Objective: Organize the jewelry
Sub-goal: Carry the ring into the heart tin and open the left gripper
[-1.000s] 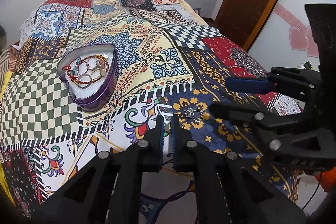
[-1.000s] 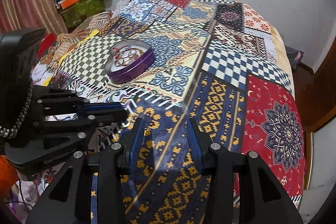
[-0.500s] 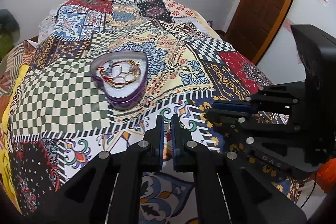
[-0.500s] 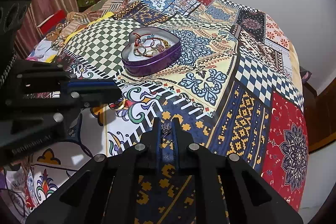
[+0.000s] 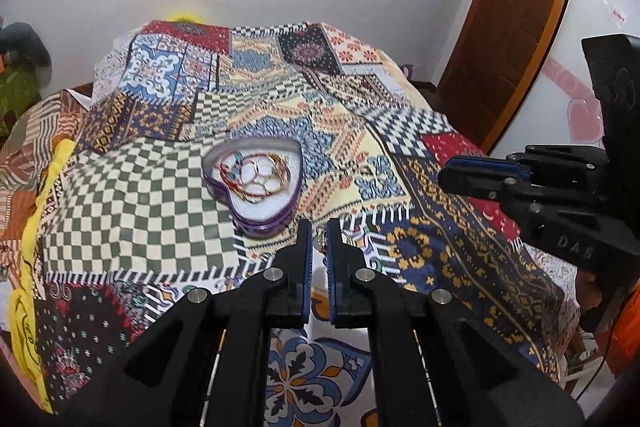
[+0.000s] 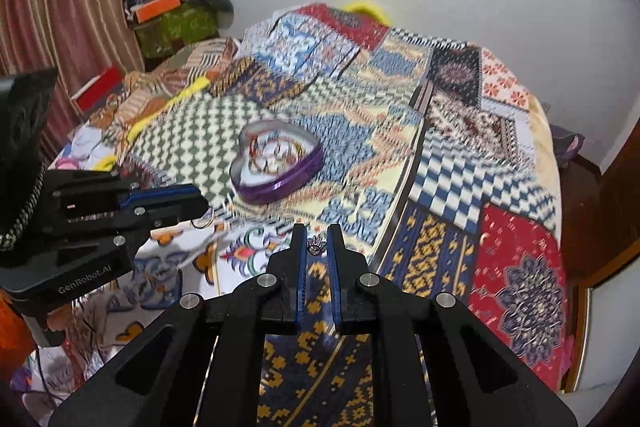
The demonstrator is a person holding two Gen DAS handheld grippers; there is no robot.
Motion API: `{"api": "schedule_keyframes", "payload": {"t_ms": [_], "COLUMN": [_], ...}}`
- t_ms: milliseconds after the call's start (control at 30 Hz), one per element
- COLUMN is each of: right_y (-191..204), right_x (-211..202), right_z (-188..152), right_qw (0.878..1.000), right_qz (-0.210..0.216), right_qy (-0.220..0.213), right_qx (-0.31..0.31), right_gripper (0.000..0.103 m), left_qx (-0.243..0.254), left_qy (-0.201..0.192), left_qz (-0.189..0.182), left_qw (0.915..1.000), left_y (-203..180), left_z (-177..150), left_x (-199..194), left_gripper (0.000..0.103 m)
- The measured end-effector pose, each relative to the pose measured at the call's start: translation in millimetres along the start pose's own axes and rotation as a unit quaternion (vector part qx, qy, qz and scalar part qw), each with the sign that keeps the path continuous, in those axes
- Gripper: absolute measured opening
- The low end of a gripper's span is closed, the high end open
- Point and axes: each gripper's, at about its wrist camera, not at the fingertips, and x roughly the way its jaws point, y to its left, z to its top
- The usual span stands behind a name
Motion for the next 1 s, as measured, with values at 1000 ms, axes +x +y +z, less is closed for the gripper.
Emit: {"api": "schedule_keyframes", "payload": {"t_ms": [1000], "right_y": [26.8], "right_x": [18.0], "right_z": [72.3], "right_qw": [0.998], "right_qz": [0.031], "right_qy": [-0.05], "right_qx": [0.003], "right_gripper": [0.009], "left_qx": [-0.014], "left_qy": [-0.051], "left_qz": [0.042], "left_qw": [0.9977], "left_y": [49.4], "left_z": [49.2], "left_x": [-0.5], "left_gripper": [0.005]}}
